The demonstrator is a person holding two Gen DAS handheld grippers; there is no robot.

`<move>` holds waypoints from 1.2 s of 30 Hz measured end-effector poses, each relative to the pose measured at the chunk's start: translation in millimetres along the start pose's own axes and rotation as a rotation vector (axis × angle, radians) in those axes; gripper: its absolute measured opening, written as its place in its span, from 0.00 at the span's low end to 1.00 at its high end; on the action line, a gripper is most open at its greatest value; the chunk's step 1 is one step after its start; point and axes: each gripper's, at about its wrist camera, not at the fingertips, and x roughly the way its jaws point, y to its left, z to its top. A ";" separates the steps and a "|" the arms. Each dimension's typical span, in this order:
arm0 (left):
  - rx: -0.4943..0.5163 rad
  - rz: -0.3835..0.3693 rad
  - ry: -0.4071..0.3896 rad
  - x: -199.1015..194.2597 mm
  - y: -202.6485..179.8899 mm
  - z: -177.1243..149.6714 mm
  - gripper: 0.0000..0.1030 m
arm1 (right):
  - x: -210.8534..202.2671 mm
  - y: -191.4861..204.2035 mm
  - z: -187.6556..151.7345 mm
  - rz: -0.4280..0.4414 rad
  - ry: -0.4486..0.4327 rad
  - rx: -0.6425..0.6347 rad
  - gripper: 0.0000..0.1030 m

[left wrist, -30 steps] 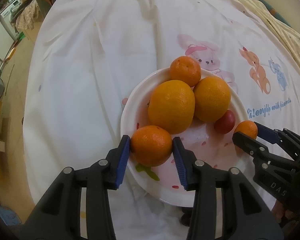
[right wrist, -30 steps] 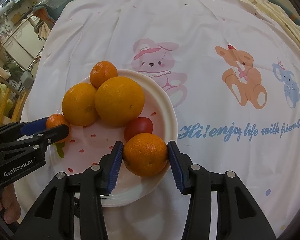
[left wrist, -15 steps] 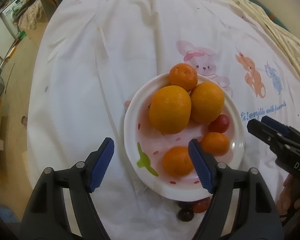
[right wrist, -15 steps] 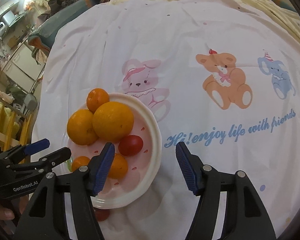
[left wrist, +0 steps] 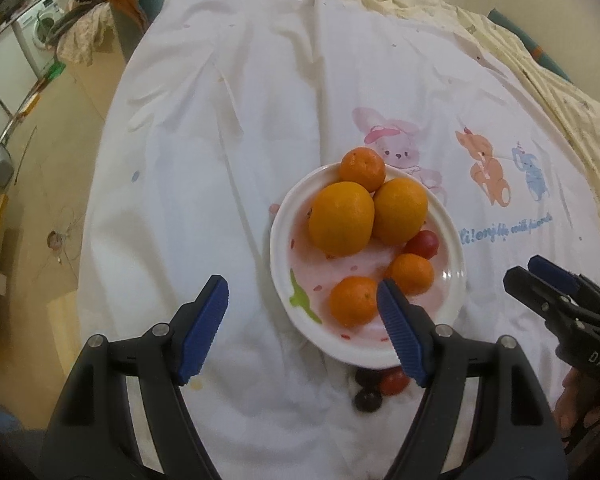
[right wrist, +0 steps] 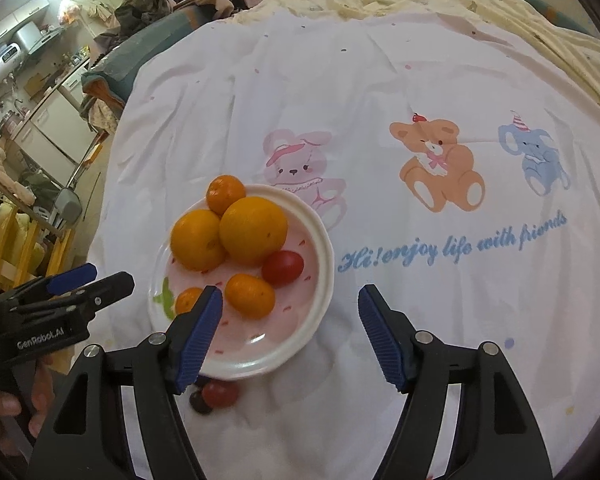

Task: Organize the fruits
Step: 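Lift both tools away from the plate toward the fruit beside it, then grasp a dark purple grape beside the plate with the left tool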

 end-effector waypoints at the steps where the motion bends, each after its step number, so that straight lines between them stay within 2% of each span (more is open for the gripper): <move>1: -0.006 -0.006 0.003 -3.2 0.8 -2.8 0.72 | -4.2 -0.1 -2.3 0.003 -0.004 0.007 0.71; 12: -0.019 -0.041 0.030 -24.2 15.3 -36.2 0.72 | -27.4 -11.0 -39.1 0.010 0.005 0.115 0.72; 16: 0.005 -0.044 0.041 -24.6 15.7 -45.0 0.72 | -28.7 -15.4 -48.1 0.013 0.019 0.153 0.72; 21: -0.012 -0.088 0.120 -8.8 14.6 -61.6 0.71 | -26.3 -18.8 -55.0 0.012 0.033 0.195 0.72; 26: 0.066 -0.114 0.157 9.1 -9.5 -84.6 0.66 | -20.4 -22.9 -56.1 0.012 0.047 0.212 0.72; 27: 0.097 -0.122 0.171 14.2 -17.1 -89.4 0.61 | -19.6 -23.7 -55.9 0.013 0.049 0.216 0.72; 29: 0.143 -0.116 0.197 21.9 -28.5 -96.1 0.55 | -17.8 -25.3 -55.6 0.018 0.052 0.224 0.72; 32: 0.214 -0.112 0.202 32.1 -44.0 -103.9 0.55 | -16.1 -26.7 -55.3 0.025 0.056 0.234 0.72; 36: 0.266 -0.081 0.215 46.0 -54.1 -106.3 0.47 | -13.8 -25.9 -53.6 0.030 0.060 0.231 0.72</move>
